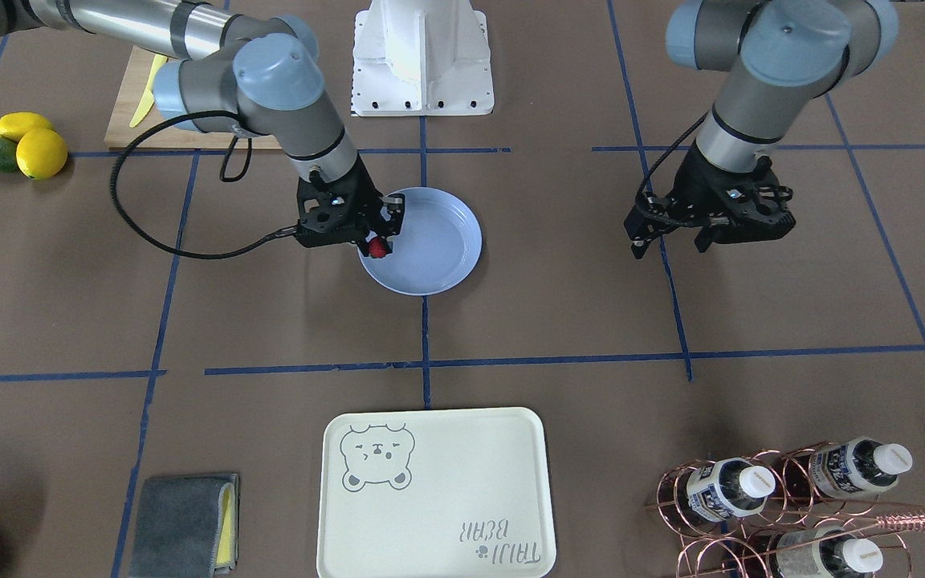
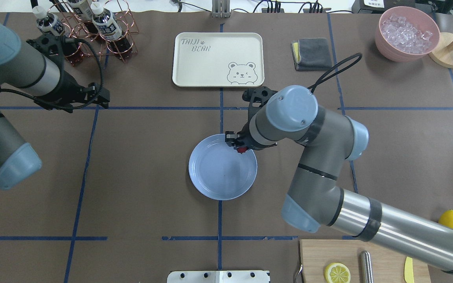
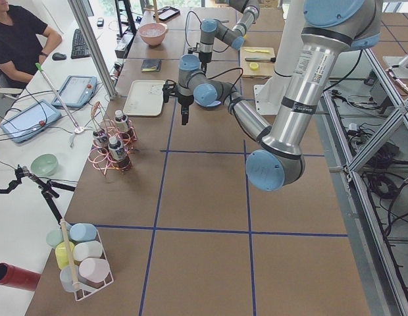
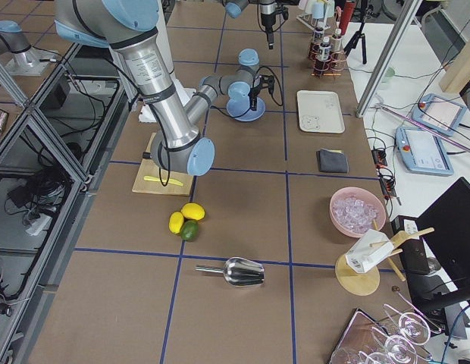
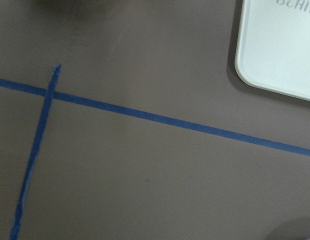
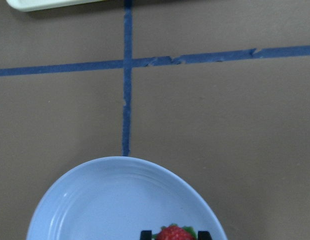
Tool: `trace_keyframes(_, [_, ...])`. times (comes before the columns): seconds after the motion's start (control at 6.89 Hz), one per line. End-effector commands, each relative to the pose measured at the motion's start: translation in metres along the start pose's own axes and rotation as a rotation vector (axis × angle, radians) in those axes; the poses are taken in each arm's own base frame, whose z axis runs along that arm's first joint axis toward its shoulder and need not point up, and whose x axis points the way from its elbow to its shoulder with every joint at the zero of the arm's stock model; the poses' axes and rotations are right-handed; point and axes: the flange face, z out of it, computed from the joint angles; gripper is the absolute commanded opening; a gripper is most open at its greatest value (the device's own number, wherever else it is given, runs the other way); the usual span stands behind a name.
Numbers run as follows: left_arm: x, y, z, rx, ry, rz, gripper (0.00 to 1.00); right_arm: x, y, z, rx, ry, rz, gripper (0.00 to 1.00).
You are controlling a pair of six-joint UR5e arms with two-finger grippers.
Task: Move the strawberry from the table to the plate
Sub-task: 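Lower the strawberry onto the blue plate and open the right gripper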
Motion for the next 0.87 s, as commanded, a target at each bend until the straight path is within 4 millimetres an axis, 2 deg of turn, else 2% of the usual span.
trace_keyframes(0.0, [-0.057,-0.018,-0.009,0.001,-0.034,0.065,1.0,-0.038,0.031,0.032,0.015,0.027,-0.023,0.0])
trace_keyframes(0.29, [-0.062,-0.019,-0.009,0.002,-0.038,0.068,1.0,-0.038,0.043,0.044,-0.003,0.041,-0.025,0.0])
trace_keyframes(0.44, [-0.063,-0.02,-0.009,0.003,-0.039,0.067,1.0,-0.04,0.043,0.045,-0.003,0.04,-0.019,0.06])
trace_keyframes(0.58, [-0.07,-0.018,-0.006,-0.003,-0.047,0.061,1.0,-0.041,0.042,0.044,0.0,0.038,0.0,0.87])
trace_keyframes(0.73, [-0.082,-0.018,-0.007,0.0,-0.055,0.054,1.0,-0.044,0.041,0.039,0.002,0.03,0.001,1.0])
